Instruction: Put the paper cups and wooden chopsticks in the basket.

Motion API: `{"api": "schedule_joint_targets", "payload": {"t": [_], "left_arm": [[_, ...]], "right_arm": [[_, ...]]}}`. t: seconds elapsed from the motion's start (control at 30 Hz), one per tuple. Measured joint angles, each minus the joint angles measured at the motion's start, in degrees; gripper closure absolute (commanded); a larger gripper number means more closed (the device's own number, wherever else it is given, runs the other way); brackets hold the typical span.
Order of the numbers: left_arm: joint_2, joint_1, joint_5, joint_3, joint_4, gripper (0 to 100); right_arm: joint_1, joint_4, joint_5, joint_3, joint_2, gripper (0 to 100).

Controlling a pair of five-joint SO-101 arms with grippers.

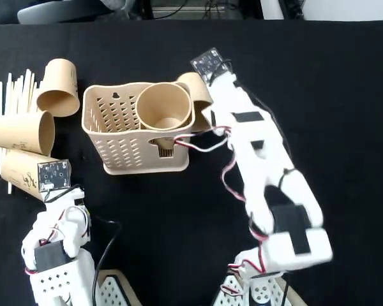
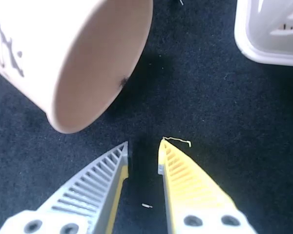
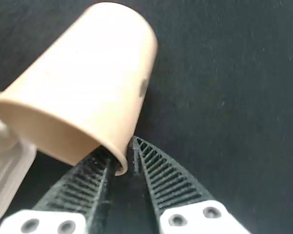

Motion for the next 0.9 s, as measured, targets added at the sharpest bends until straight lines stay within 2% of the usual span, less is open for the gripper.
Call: {"api": "schedule_joint_targets", "payload": {"t": [0.13, 0.4, 0.9], "left_arm": [[0.0, 0.0, 0.0, 0.0, 0.0, 89], [0.0, 0.0, 0.0, 0.0, 0.0, 89], [0.0, 0.0, 0.0, 0.0, 0.0, 89]], "right_arm": [[1.76, 7.38, -0.09, 3.25, -9.23, 98.6], [8.09, 26.11, -3.25, 0.26, -25.58, 98.6], [8.79, 52.75, -11.96, -27.08, -28.57, 98.6]]}}
